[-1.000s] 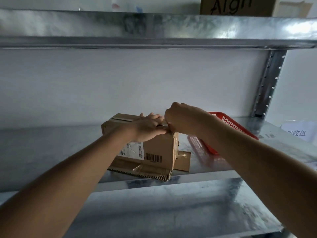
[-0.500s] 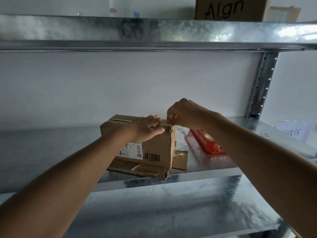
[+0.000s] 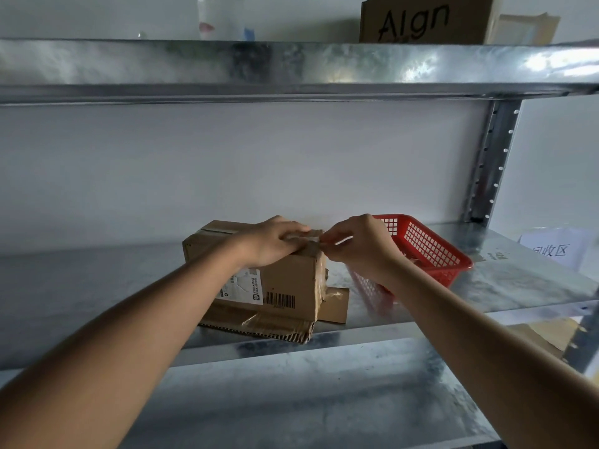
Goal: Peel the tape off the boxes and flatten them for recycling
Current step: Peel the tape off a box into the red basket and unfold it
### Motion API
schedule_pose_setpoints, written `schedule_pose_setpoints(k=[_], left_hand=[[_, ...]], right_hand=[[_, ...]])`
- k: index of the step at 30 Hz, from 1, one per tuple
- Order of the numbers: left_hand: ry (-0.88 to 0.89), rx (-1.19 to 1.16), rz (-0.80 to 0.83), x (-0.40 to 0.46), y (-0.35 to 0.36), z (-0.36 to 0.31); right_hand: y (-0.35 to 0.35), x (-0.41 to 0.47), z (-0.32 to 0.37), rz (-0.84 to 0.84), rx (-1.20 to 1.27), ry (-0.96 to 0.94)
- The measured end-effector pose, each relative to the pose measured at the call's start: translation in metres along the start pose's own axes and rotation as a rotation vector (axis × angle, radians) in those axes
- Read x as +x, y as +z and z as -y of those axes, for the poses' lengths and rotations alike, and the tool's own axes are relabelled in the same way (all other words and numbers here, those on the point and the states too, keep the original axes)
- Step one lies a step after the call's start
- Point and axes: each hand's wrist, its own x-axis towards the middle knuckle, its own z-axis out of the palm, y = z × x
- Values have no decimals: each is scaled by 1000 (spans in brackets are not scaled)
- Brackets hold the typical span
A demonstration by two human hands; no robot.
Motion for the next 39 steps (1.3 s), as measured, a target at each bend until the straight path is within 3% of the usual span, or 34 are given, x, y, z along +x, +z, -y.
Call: schedule_pose_setpoints(k=[7, 14, 25, 39], left_hand=[[144, 150, -104, 2, 3, -11], [317, 266, -88, 0, 2, -19], [381, 349, -176, 5, -1, -24], [378, 302, -272, 13, -1, -22]], right_hand=[[17, -14, -3, -119, 135, 32], [28, -22, -6, -196, 258, 91], [43, -30, 1, -247, 488, 186], [52, -26, -1, -318, 407, 186]])
